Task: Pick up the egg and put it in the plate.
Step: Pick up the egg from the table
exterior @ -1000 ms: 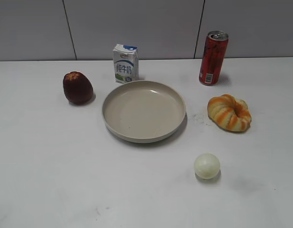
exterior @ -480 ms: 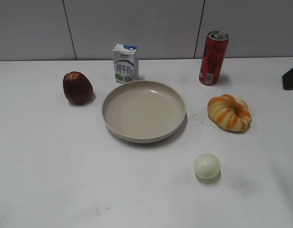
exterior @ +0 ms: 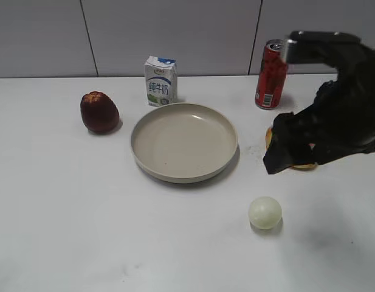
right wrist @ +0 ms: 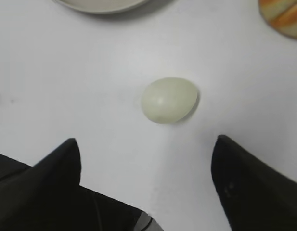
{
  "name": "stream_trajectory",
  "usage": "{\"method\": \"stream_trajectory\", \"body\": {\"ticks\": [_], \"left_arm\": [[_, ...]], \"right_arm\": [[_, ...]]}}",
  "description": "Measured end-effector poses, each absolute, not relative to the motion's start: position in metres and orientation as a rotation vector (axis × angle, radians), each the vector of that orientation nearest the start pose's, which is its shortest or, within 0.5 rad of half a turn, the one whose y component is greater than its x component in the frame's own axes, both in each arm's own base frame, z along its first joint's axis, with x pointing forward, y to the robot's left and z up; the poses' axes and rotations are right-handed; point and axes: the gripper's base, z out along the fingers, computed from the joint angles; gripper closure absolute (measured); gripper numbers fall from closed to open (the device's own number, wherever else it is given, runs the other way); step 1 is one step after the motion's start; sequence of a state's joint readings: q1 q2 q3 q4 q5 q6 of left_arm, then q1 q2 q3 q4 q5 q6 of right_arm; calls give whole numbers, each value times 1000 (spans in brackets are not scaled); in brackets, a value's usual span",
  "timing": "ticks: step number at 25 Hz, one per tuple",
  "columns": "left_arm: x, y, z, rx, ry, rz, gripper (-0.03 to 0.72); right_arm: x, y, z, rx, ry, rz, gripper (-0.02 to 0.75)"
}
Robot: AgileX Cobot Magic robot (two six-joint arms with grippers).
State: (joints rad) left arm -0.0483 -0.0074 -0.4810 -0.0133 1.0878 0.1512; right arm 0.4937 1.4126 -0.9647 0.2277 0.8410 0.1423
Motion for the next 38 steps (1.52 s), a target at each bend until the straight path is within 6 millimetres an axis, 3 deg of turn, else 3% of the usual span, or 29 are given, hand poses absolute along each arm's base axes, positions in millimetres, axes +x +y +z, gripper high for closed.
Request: {"method": "stream_trajectory", "body": {"ticks": [10, 16, 28, 36, 38], "left_arm": [[-5, -1, 270, 208, 2073, 47, 490], [-5, -1, 270, 208, 2073, 47, 490], [-5, -1, 270, 208, 2073, 47, 490], [-5, -1, 270, 208, 2073, 47, 490], [-5, -1, 270, 208, 2073, 47, 490]], "right_arm": [[255, 158, 175, 71, 3110, 363, 104], [263, 163, 145, 206, 3150, 356, 104], [274, 163, 131, 364, 3077, 331, 130], [274, 163, 120, 374, 3106, 301, 260], [274, 163, 120, 368, 3106, 301, 260]]}}
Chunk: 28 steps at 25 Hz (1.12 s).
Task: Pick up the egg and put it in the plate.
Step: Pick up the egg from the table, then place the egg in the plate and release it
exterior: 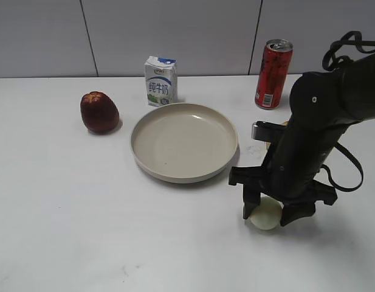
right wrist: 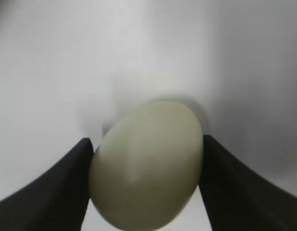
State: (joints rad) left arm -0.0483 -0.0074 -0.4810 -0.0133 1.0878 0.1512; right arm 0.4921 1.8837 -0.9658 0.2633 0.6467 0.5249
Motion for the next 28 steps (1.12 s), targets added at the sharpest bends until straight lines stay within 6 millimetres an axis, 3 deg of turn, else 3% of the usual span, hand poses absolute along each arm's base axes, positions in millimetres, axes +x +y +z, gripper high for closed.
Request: {"method": "stream_trajectory", "body": {"ticks": [4, 8, 16, 19, 22, 28], "left_arm": [[-5, -1, 270, 208, 2073, 47, 490], [-5, -1, 270, 208, 2073, 47, 490], [-5, -1, 270, 208, 2073, 47, 489], [-5, -1, 270, 208, 2073, 47, 489], [-5, -1, 270, 208, 2073, 47, 489], [-5, -1, 270, 208, 2073, 47, 489]], "right_arm": [[274, 164, 123, 321, 3117, 300, 260], [281, 169, 145, 209, 3116, 330, 260], [330, 197, 218, 9, 2888, 492, 260], [351, 210, 234, -45, 2823, 527, 260], [369, 227, 227, -102, 2815, 530, 260], [392, 249, 183, -185, 2888, 491, 260]]}}
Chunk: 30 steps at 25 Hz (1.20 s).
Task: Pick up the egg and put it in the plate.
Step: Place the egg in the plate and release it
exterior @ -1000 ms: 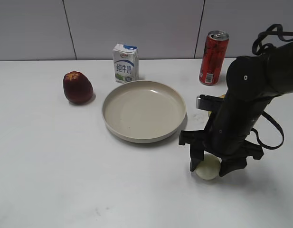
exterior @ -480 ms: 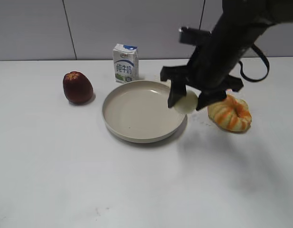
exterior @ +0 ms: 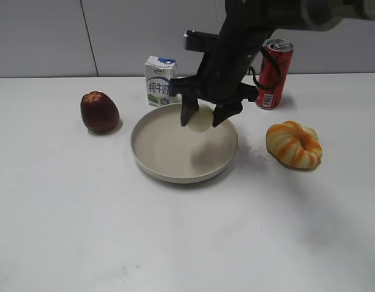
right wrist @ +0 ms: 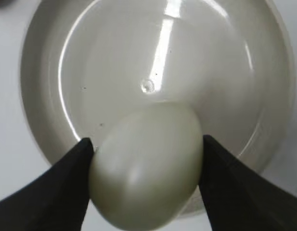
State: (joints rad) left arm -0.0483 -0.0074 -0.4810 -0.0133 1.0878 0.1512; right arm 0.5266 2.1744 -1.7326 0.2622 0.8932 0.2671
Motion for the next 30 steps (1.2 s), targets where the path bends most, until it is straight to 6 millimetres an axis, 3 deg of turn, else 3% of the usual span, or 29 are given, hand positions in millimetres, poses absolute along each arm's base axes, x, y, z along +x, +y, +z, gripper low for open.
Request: {"method": "stream_trajectory", "body": {"ticks": [3, 7, 9, 13, 15, 18, 24, 30], "left_arm": [[-5, -1, 270, 208, 2073, 47, 489], [-5, -1, 270, 208, 2073, 47, 489], [-5, -1, 270, 208, 2073, 47, 489], [-5, -1, 270, 208, 2073, 47, 489], [-5, -1, 270, 208, 2073, 47, 489], [-5, -1, 270, 208, 2073, 47, 489], [-5, -1, 270, 208, 2073, 47, 489], [-5, -1, 270, 208, 2073, 47, 489]], "right_arm": [[397, 252, 154, -210, 2939, 457, 260], [397, 252, 131, -227, 2988, 428, 260], [397, 252, 126, -251, 2993, 421, 246], [398, 254, 129, -300, 2977, 423, 101], [400, 256, 135, -313, 2974, 428, 85], [405, 259, 154, -355, 2972, 423, 80], [416, 257, 222, -449, 2879, 346, 80], [393, 216, 312, -393, 2724, 331, 85]]}}
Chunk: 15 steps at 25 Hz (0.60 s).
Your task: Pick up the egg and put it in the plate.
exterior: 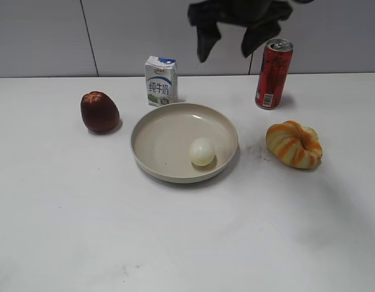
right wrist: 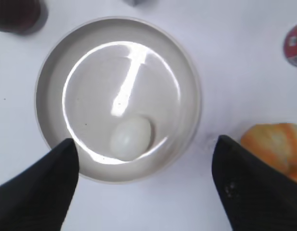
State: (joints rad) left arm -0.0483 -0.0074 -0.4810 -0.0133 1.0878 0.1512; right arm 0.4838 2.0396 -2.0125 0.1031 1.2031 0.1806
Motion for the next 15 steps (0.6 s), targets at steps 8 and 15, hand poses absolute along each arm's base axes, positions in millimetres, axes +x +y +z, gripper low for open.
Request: {"method": "stream_trajectory", "body": {"ticks": [8, 15], "left_arm": [[-5, -1, 270, 208, 2073, 47, 489], [-5, -1, 270, 208, 2073, 47, 489]], "right_arm": [[310, 127, 377, -325, 2626, 53, 98], [202, 78, 367, -298, 2642, 38, 101]]}}
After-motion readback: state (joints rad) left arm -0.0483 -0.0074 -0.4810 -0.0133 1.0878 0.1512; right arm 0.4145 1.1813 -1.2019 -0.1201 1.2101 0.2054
